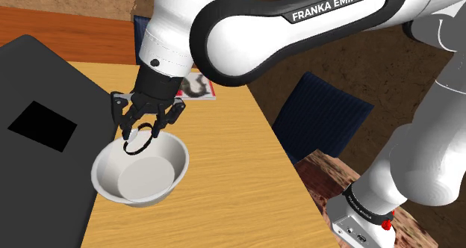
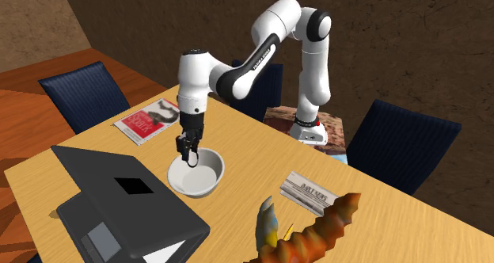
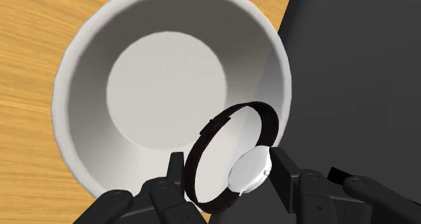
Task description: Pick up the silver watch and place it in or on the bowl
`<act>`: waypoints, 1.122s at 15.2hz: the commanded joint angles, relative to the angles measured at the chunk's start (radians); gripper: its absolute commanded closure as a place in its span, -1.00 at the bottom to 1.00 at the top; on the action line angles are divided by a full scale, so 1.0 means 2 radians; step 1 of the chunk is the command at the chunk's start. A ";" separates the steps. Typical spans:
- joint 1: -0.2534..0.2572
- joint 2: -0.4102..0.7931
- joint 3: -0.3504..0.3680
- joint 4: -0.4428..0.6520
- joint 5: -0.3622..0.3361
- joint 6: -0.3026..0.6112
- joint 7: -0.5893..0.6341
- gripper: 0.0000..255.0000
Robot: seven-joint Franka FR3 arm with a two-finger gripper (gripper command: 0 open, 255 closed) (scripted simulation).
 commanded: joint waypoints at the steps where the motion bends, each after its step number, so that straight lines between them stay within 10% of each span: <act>1: 0.001 0.005 -0.001 -0.008 -0.003 0.012 0.001 1.00; 15: 0.007 0.026 -0.005 -0.033 -0.015 0.055 0.004 1.00; 16: 0.007 0.026 -0.005 -0.033 -0.015 0.055 0.004 -1.00; 17: 0.007 0.026 -0.005 -0.033 -0.015 0.055 0.004 -1.00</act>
